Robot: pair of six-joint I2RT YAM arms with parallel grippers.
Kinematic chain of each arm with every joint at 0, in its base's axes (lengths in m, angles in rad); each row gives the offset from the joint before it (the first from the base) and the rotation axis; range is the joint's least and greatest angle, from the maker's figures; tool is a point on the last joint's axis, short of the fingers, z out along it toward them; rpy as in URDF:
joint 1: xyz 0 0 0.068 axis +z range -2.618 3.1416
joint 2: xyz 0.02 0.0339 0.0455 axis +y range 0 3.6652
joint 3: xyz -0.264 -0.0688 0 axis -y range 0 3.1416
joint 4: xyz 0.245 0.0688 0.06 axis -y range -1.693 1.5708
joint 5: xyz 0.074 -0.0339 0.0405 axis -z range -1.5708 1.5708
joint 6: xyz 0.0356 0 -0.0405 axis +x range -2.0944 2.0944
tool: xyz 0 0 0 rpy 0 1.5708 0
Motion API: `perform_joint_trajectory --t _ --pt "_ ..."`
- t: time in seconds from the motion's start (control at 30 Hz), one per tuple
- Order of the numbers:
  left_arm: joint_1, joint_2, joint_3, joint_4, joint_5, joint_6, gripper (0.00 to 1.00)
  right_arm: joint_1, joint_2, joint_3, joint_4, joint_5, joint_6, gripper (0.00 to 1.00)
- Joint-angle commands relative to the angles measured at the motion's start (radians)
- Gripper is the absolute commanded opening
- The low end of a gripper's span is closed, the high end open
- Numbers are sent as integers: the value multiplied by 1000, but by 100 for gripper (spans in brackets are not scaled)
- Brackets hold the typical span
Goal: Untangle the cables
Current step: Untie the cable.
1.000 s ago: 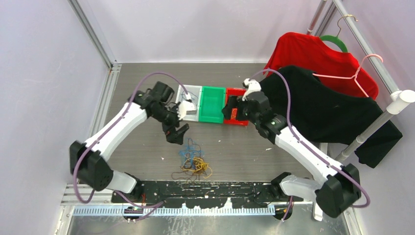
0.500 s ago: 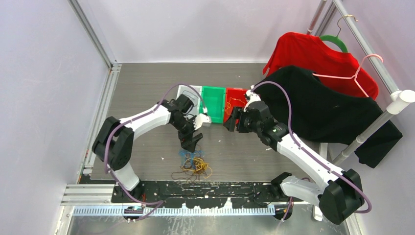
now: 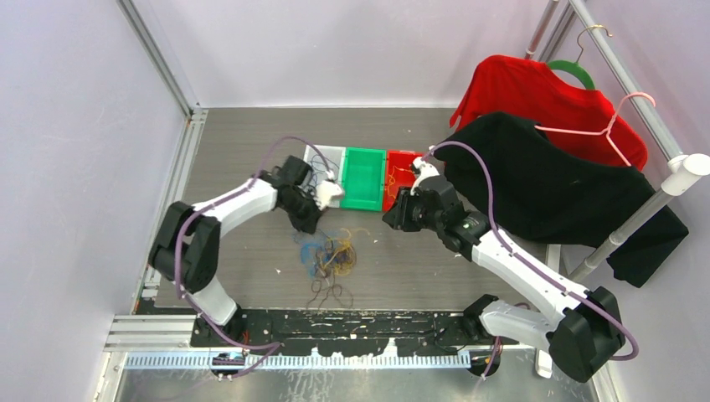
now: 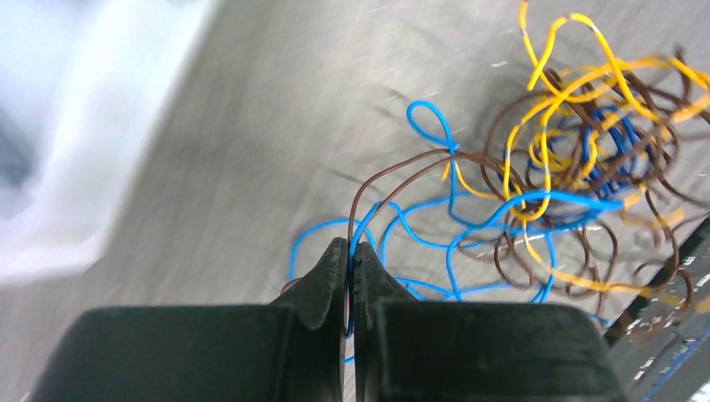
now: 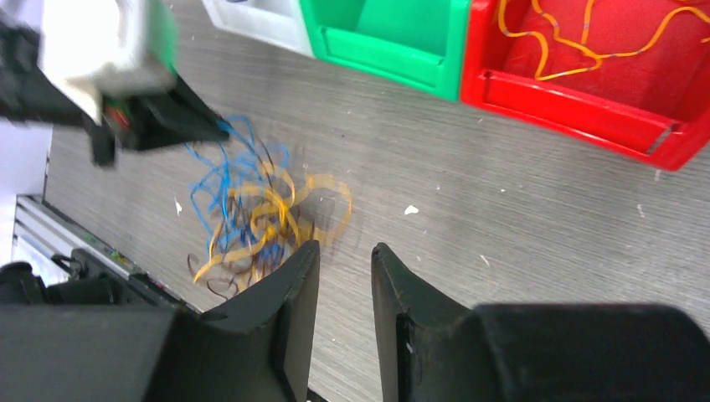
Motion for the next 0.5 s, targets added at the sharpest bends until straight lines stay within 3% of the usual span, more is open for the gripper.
perform_joint_trajectory --t 0.0,0.23,0.47 --pt "162 -152 37 -80 -15 66 1 60 -4 43 43 18 -23 35" --pt "216 -307 -12 -194 80 149 2 158 82 51 130 24 14 52" --pt "215 -325 8 -252 164 118 3 211 257 136 250 23 54 67"
